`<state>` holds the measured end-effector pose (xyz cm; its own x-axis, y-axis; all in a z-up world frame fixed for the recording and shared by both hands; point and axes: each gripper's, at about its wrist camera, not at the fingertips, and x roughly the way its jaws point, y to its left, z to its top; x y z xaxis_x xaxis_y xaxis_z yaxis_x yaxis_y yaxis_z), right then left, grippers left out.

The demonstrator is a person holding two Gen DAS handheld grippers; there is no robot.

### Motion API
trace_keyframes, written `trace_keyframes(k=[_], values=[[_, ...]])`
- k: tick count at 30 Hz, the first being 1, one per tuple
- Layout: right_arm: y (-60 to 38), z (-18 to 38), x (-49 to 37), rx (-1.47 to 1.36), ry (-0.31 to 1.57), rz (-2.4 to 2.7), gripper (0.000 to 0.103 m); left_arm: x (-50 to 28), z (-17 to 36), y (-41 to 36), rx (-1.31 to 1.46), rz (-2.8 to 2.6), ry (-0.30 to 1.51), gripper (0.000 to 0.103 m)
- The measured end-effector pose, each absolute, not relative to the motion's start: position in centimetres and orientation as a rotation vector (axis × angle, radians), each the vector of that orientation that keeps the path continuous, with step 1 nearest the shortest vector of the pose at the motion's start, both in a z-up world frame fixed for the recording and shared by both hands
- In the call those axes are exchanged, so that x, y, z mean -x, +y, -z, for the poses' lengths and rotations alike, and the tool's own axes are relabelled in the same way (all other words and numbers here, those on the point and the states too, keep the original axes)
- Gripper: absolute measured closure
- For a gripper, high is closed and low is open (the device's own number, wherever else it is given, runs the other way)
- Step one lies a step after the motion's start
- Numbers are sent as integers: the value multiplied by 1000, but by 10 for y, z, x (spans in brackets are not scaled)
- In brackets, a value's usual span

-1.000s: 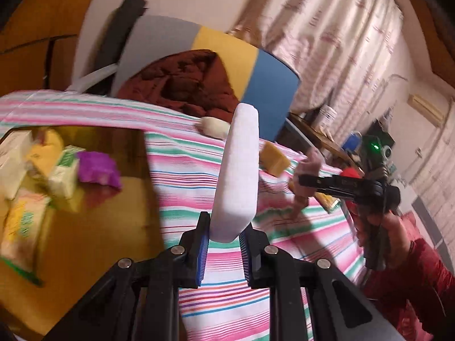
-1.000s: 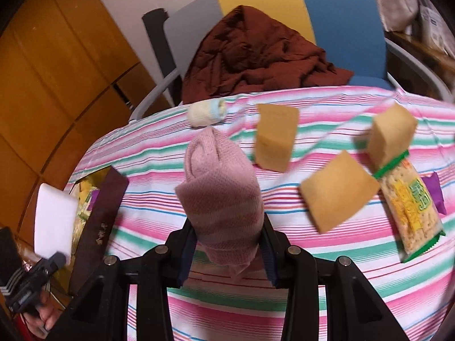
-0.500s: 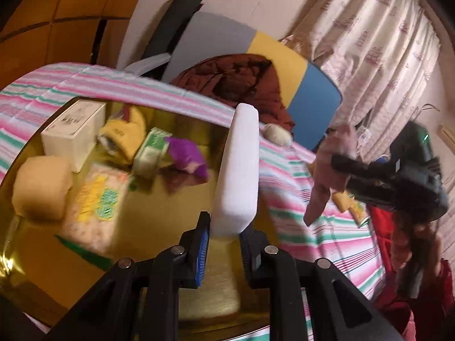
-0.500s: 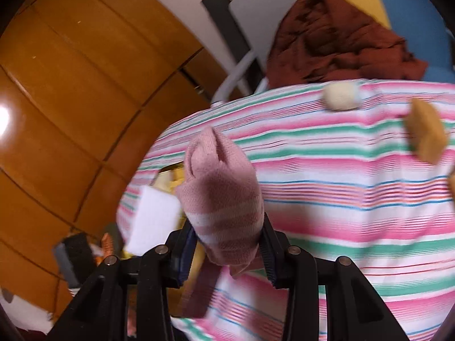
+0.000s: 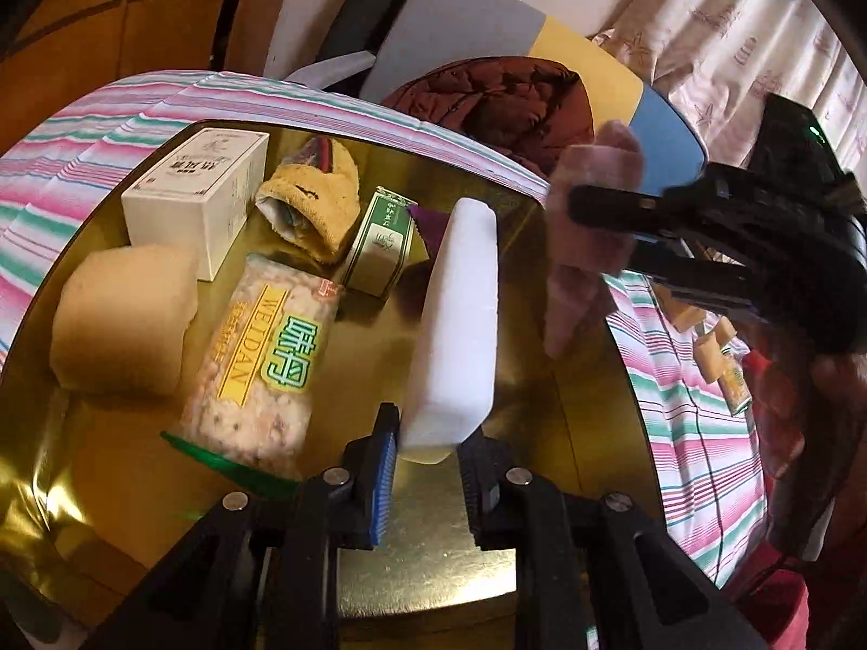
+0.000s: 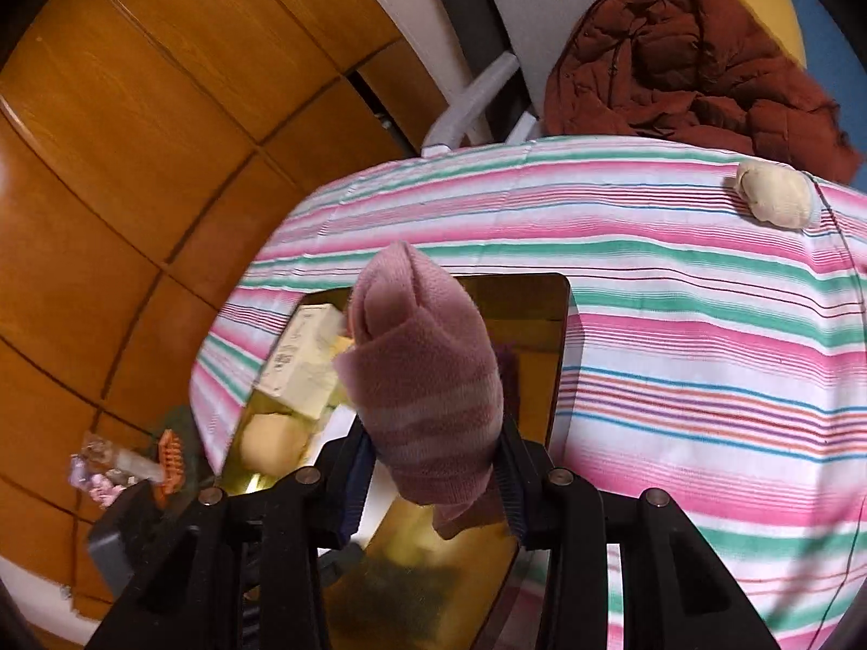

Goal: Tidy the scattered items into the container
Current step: 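Lower the white block and pink sock into the tin and open both tools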

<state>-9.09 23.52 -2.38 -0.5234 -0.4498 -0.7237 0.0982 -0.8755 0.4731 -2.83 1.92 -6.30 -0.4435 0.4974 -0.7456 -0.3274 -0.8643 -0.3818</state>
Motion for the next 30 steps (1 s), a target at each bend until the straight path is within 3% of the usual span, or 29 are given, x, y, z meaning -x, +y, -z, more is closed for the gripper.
trace_keyframes(k=[4,9,11,13,23,27,30], values=[[231,29,105,-1351,-527,2477,59,31,66,20,1302,-2312,-225,82],[229,31,116,-1368,-518,2542,50,30,65,15,1345,-2342,-238,70],[231,27,114,-1343,-532,2557,39,25,60,11,1318,-2363,-236,59],[231,21,108,-1302,-530,2587,27,20,53,8,1277,-2384,-242,59],[230,-14,71,-1117,-360,2663,22,26,42,-6,1210,-2531,-279,55],[240,-19,56,-1088,-376,2677,21,32,39,-15,1230,-2620,-231,56],[254,-20,47,-1078,-409,2687,20,39,37,-18,1250,-2616,-293,57]])
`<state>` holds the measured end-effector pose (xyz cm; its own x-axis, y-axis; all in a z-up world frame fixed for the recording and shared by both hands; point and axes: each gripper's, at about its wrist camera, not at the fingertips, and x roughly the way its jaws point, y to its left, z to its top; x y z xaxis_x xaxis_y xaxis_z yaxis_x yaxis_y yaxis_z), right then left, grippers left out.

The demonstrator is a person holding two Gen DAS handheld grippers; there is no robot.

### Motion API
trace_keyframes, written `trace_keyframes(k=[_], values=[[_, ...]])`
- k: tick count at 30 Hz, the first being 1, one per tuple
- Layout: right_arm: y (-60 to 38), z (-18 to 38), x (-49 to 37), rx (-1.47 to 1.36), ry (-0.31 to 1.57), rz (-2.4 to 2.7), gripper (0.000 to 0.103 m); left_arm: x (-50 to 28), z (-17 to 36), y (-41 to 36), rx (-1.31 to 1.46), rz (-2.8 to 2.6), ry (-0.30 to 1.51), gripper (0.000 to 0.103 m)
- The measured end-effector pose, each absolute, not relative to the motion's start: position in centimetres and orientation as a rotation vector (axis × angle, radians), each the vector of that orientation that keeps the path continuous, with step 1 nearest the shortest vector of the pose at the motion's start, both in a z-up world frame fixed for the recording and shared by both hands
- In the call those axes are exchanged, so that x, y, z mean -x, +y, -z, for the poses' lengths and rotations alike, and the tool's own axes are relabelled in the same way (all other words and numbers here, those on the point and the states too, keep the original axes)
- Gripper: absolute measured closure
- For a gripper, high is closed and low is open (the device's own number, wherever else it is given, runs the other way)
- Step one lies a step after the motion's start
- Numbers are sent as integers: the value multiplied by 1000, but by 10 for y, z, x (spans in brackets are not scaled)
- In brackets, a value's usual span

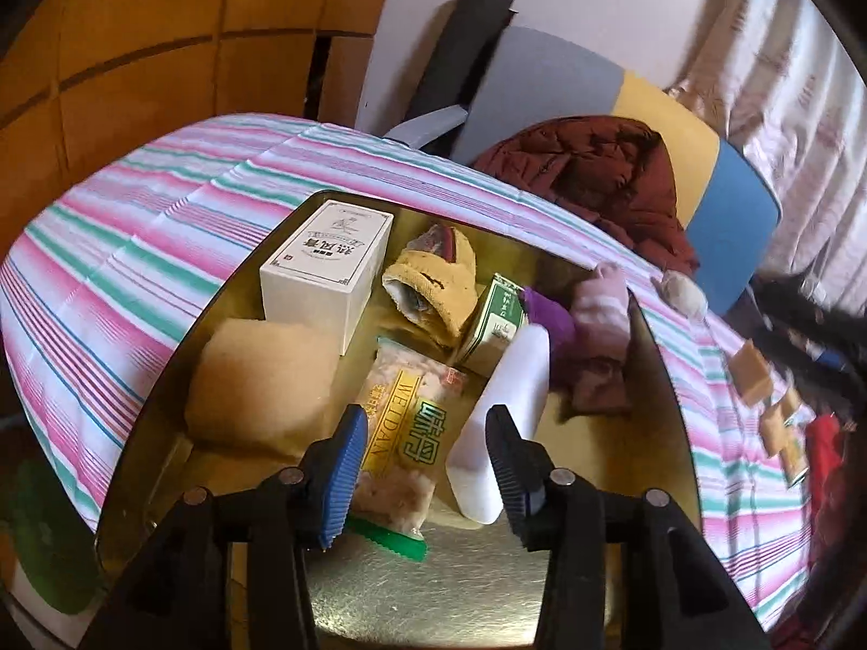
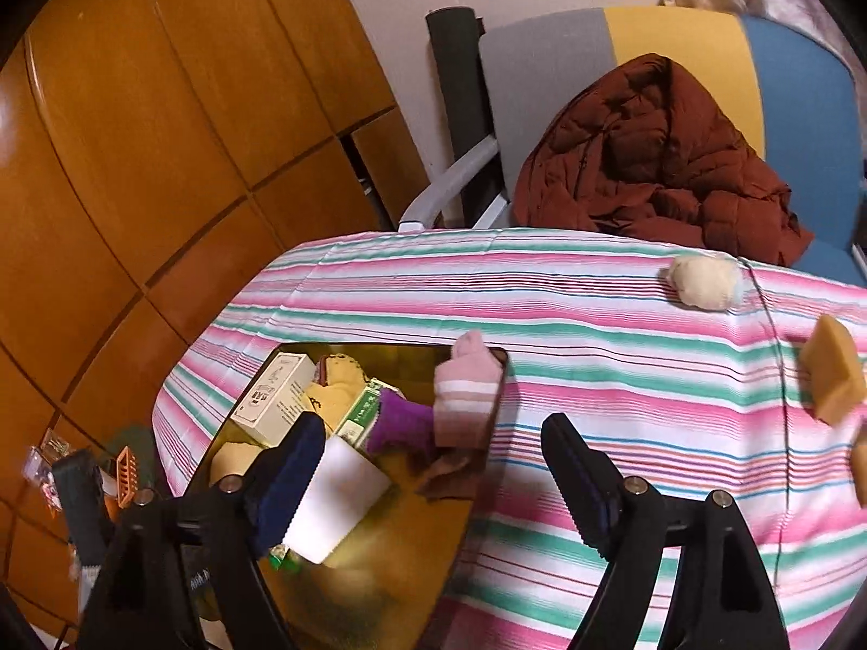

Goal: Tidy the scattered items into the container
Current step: 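Lower the white block and pink sock into the tin and open both tools, then move both tools back toward the items on the table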

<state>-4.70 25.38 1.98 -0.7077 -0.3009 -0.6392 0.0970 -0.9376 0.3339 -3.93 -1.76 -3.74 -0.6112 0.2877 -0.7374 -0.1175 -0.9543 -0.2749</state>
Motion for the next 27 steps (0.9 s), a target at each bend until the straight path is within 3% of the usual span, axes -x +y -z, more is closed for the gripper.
trace_keyframes(k=[11,20,27], values=[[315,-7,16,-1157,-451,2742,17,24,28,-5,1170,-2569,-397,56],[369,24,-8,-1389,-345,2797,17,-1,13,59,1072,-2433,-230,53],[437,30,-25,-1500,-399,2876,17,-17,9,112,1055,-2296,-135,52]])
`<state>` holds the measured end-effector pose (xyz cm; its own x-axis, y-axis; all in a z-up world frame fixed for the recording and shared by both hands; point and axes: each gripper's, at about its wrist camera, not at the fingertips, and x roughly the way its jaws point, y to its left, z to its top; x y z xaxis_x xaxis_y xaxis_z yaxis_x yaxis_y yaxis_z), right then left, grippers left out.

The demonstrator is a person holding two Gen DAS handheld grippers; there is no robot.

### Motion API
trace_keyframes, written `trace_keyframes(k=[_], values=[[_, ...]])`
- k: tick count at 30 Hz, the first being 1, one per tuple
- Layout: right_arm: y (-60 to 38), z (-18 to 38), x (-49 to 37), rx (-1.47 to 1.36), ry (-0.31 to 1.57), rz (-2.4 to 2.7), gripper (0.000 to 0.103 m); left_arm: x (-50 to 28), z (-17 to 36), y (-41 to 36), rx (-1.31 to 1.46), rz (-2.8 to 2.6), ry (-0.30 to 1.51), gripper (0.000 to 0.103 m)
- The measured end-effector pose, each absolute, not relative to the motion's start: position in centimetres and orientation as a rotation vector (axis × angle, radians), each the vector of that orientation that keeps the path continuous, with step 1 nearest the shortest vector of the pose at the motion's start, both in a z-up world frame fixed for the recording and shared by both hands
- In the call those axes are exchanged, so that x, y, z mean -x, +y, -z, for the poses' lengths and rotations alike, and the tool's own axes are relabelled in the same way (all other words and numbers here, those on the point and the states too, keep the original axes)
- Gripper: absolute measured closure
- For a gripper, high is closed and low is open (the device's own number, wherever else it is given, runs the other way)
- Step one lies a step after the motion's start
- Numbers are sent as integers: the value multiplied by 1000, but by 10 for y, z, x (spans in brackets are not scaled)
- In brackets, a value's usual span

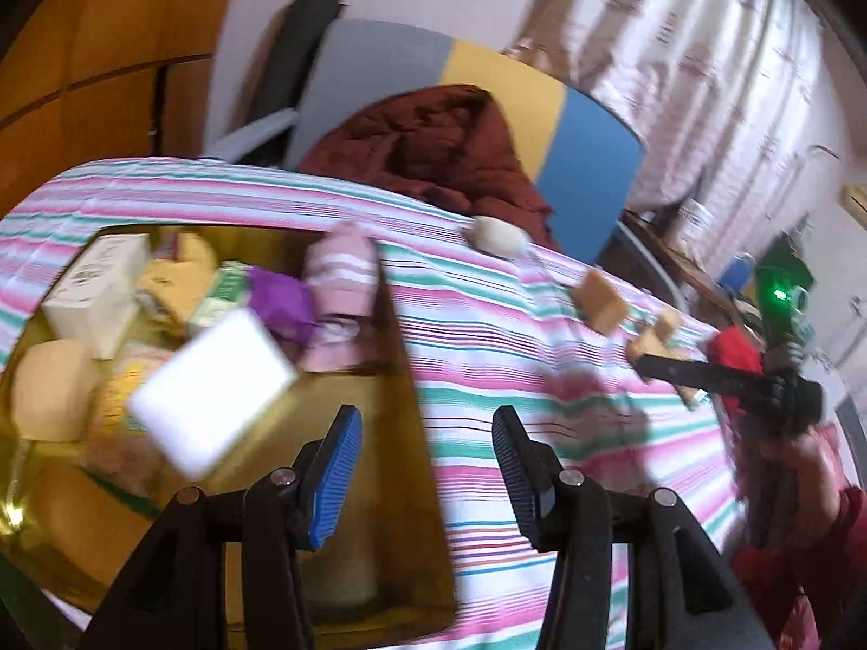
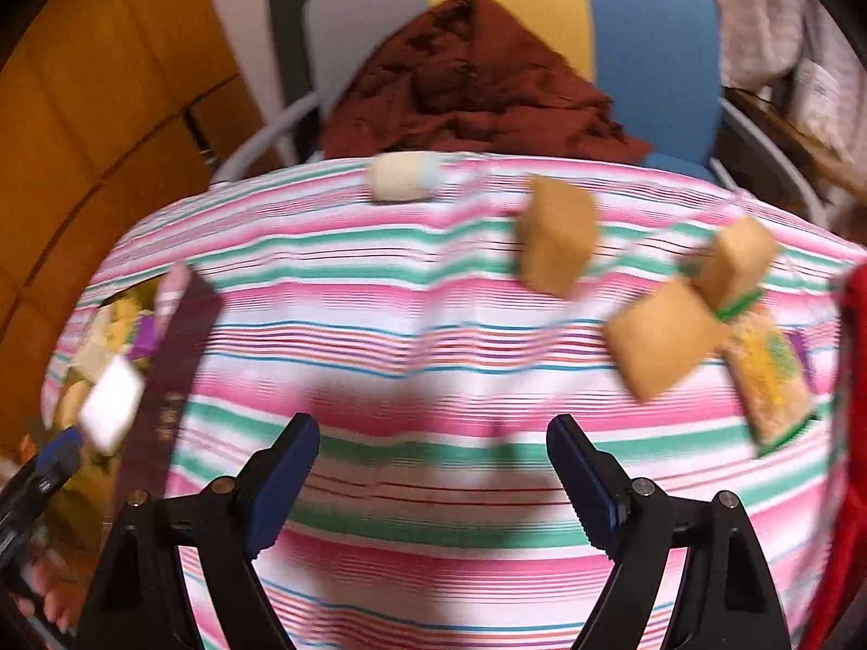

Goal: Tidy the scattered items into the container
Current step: 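Move both tools back toward the items on the table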

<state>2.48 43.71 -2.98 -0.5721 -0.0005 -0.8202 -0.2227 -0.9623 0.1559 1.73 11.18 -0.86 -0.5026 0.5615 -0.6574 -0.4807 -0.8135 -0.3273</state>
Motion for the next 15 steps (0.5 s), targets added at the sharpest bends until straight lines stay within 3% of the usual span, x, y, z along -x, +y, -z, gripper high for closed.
trace_keyframes(k=[7,15], values=[[517,28,-42,1306,163,-2451,17,-33,8,154,1049,-2202,-49,52],[582,50,-41,1326,78,-2289,17,-45,23,184,1115,-2125,20,52]])
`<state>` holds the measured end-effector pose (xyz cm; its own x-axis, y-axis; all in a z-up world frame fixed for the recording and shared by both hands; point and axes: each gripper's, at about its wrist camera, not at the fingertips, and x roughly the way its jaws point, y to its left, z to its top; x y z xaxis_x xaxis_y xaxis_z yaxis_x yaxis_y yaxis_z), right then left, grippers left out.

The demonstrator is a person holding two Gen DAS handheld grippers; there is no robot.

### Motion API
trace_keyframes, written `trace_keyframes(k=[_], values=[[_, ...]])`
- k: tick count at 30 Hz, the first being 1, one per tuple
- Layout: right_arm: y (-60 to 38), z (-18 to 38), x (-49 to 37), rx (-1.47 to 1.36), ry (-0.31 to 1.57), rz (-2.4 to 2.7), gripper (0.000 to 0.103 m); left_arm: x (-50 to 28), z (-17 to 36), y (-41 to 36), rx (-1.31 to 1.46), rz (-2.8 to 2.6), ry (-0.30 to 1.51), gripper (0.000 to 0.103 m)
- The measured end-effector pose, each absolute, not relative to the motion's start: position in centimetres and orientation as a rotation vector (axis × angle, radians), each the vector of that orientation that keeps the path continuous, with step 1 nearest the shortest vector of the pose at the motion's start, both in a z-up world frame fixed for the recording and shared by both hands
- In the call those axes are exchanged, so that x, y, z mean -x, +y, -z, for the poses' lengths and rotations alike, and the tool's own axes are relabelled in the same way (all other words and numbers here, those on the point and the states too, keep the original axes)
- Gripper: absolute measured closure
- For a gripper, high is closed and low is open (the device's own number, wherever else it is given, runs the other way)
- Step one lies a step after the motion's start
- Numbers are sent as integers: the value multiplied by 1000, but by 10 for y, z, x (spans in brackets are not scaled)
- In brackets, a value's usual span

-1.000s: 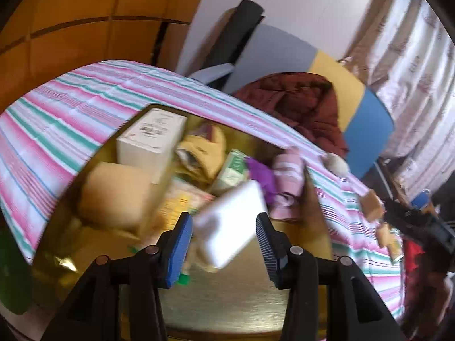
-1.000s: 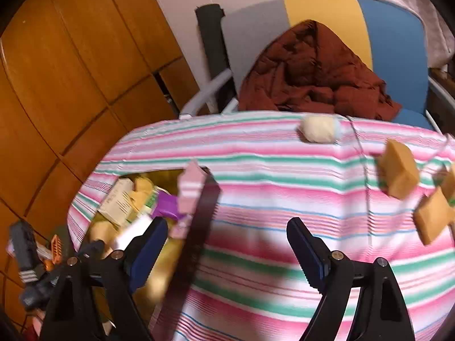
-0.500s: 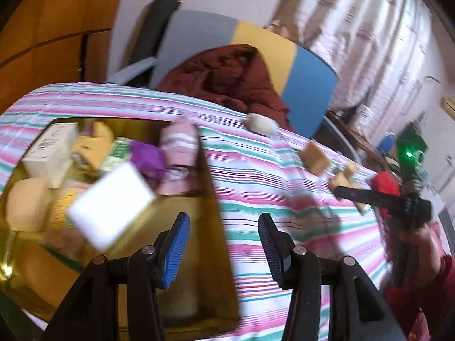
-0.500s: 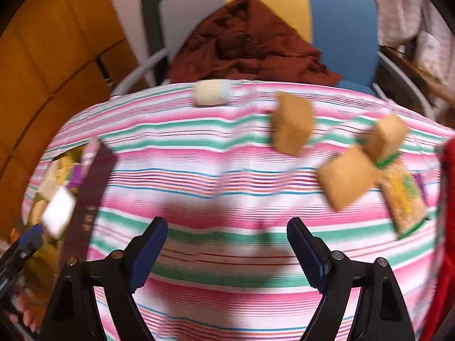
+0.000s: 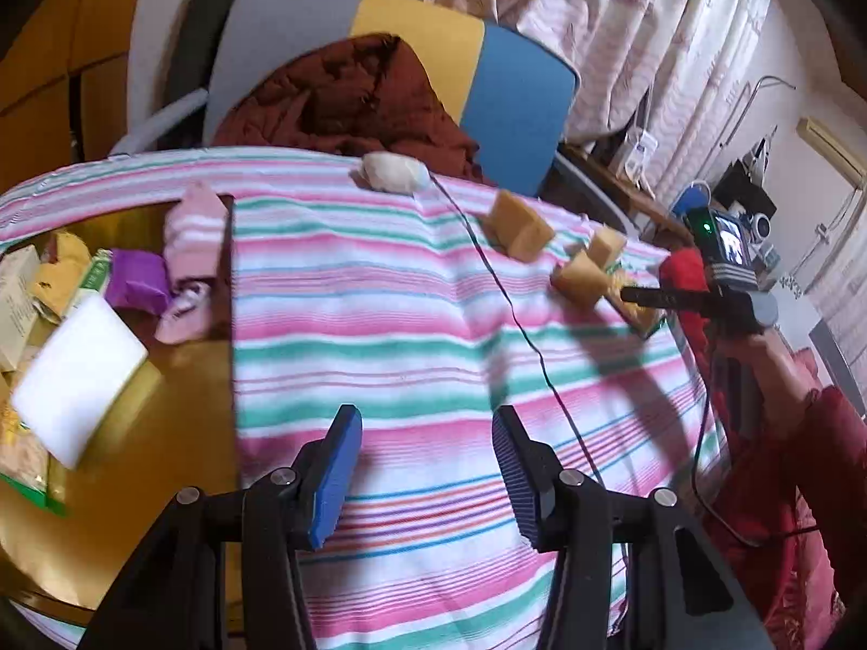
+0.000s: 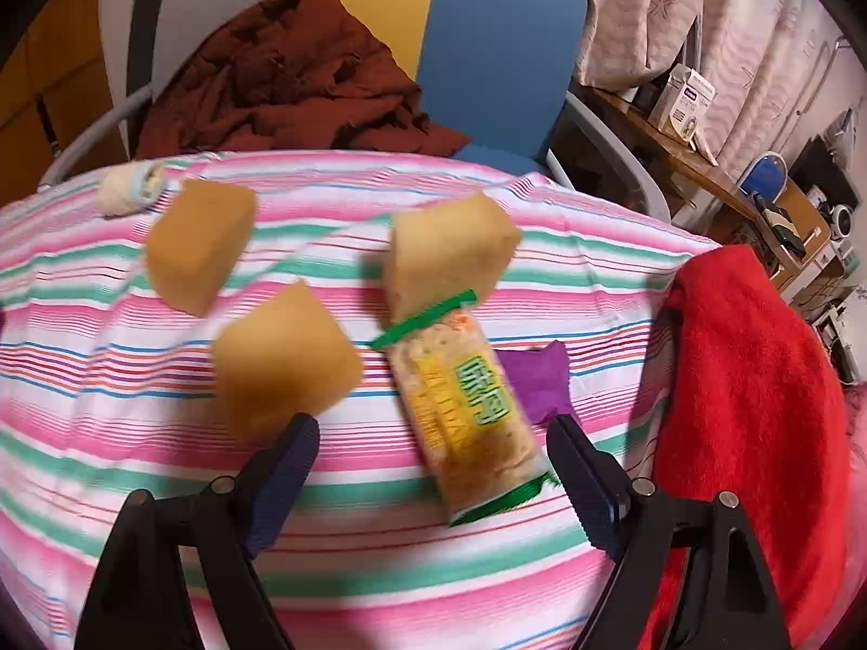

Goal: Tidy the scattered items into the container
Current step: 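Move both tools back toward the items on the table, then grasp a WEIDAN biscuit pack with the right tool while the left grasps a tan sponge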

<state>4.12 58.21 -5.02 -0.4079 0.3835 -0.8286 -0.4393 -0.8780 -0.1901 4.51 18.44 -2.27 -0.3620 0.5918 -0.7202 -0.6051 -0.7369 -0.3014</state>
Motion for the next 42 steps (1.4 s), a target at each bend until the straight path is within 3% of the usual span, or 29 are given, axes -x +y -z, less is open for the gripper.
trace_keyframes(k=[5,8,10,12,25,30,37,42], values=[[592,73,-31,1373,59,-2260,18,-49,26,196,1117,-2104,67,52],[598,85,-25,1422,46,-2233,29,-51,26,205,1115,-2093,98,52],[603,83,-26,1425,131,-2268,51,-51,27,212,1115,-2077,110,52],[607,84,-28,1437,233,-2283,53,-51,29,221,1120,-2064,121,52],[629,81,-53,1417,618,-2249,53,-37,35,320,1079,-1943,271,52],[636,82,-59,1404,681,-2239,53,-25,34,375,1039,-1898,344,52],[634,82,-55,1421,616,-2249,53,-17,47,439,1024,-1846,479,52],[639,83,-58,1403,680,-2250,53,-3,54,467,1069,-1821,464,52]])
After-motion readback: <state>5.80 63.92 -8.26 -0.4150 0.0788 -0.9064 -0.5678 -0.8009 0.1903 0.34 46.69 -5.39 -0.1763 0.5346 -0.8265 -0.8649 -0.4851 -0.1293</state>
